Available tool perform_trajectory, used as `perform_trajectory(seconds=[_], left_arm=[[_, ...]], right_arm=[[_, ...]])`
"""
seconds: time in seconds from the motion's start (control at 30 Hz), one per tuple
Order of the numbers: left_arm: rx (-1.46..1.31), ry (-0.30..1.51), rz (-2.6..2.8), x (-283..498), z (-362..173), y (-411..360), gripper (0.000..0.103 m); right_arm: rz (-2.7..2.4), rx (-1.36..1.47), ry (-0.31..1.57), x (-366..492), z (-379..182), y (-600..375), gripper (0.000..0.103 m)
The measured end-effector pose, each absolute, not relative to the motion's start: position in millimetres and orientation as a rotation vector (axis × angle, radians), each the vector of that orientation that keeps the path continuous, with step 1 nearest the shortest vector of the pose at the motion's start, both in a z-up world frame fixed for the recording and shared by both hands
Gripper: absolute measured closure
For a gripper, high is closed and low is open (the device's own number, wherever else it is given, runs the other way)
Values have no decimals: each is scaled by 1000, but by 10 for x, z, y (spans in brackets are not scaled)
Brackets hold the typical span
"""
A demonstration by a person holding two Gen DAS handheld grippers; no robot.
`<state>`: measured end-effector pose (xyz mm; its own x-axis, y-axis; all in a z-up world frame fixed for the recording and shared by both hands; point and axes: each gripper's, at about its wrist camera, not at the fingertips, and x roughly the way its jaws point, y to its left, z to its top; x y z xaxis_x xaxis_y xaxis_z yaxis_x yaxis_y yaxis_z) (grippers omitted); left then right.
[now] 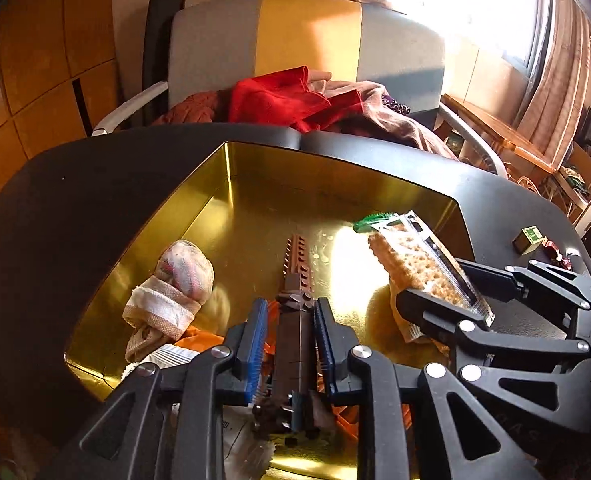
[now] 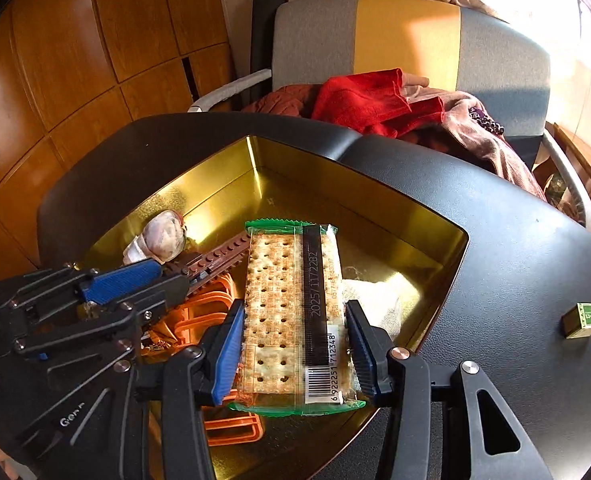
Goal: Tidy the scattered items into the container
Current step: 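Carry the brick bar and cracker packet over the gold box with both grippers, then open both grippers to drop the brick bar and cracker packet into the box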
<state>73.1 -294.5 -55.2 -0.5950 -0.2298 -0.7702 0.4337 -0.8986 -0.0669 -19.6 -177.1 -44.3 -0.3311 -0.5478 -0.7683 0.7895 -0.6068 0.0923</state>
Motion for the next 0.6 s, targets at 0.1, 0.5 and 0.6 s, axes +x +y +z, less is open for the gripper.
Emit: perform_trajectory(seconds=[0.1,0.5,0.6], left_arm=[[1136,351,-2489,742,-514,-2935,69],[1084,335,-2460,893,-344,-2959,50],[1074,350,-2478,934,-294,-2900,48]], right_arm=[[-2021,1007,365,-189,-433,-1731,53],[-2060,978,334,-127,-324,-1674,41],[-2098,955,319,-79,-267,-1570,33]])
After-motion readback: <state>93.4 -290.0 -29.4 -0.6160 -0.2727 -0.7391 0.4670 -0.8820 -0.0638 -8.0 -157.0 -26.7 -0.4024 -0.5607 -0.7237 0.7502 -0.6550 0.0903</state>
